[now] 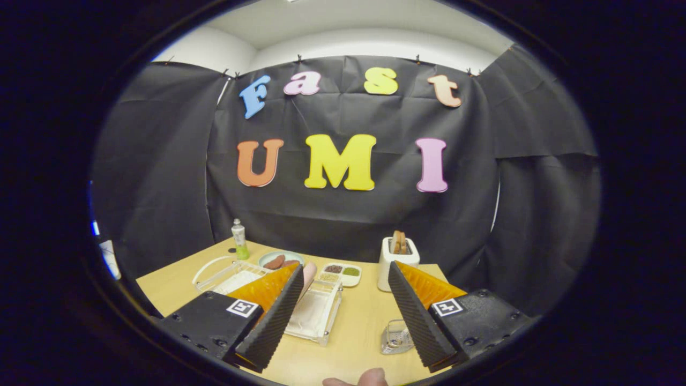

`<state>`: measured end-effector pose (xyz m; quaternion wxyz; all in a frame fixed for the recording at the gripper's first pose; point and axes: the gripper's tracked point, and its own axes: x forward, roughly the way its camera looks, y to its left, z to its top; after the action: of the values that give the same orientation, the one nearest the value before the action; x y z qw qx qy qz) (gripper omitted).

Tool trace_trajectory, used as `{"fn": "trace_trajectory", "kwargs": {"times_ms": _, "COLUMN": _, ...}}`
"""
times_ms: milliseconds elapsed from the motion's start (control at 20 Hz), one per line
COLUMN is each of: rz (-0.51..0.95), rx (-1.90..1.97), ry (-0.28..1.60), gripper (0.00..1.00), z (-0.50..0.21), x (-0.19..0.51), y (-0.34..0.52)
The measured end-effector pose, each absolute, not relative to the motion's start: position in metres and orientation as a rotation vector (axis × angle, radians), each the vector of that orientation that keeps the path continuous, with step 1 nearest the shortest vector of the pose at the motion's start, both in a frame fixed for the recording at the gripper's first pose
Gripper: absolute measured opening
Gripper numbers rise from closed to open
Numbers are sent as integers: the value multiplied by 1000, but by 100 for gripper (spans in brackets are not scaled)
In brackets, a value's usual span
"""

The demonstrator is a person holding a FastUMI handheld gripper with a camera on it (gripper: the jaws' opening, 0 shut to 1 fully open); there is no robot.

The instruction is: Take the plate from the dish rack, then take the spoon from the basket and place it into the plate.

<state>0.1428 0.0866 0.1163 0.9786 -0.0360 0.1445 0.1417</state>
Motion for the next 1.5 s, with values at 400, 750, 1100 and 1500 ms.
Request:
{"fn": "trace_trajectory", "kwargs": {"times_ms": 400, "rz": 378, "rx": -94, "ry": 664, "gripper": 100, "z": 81, "x": 203, "y": 161}}
{"fn": "trace_trajectory", "kwargs": {"times_ms": 750, "rz": 302, "rx": -18, "ry": 948, "gripper": 100, "z": 27, "x": 255, "y": 189}}
{"fn": "trace_trajectory", "kwargs": {"times_ms": 1100, "rz": 230, "rx": 60, "ry": 1121, "gripper": 98, "z": -25, "x": 285, "y": 202}}
{"fn": "trace_trajectory", "kwargs": {"times_ms": 1500, "rz": 167, "rx": 103, "ry": 1227, "gripper": 47, "z": -53, "x": 288, "y": 214}}
